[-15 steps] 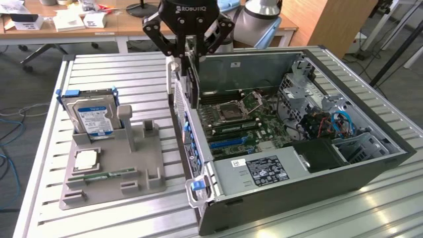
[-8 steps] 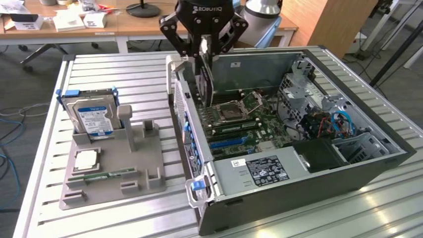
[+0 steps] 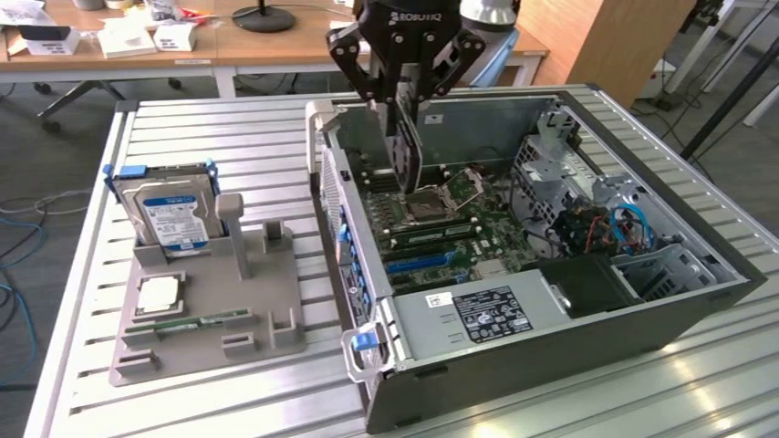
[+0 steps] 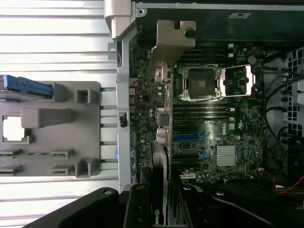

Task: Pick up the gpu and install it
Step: 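Pick up the gpu and move the gpu toward the slot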

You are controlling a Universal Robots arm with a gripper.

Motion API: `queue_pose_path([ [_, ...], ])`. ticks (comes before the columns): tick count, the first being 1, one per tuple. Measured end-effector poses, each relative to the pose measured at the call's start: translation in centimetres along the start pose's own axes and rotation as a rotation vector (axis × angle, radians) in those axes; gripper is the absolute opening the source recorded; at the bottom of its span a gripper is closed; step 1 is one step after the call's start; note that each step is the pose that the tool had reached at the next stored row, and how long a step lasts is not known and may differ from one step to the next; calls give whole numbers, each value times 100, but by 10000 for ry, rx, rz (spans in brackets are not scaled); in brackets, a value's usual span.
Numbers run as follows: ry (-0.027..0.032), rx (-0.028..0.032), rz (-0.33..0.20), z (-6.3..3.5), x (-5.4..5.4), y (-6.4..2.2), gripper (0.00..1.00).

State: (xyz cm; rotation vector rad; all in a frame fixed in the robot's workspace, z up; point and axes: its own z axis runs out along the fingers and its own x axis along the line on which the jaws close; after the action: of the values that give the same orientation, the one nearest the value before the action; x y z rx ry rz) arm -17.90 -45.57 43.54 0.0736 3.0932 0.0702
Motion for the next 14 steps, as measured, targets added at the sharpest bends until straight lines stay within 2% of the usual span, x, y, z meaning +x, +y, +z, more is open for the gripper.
queue_pose_path([
  [14,-1,-1,-1,23,-471,22,26],
])
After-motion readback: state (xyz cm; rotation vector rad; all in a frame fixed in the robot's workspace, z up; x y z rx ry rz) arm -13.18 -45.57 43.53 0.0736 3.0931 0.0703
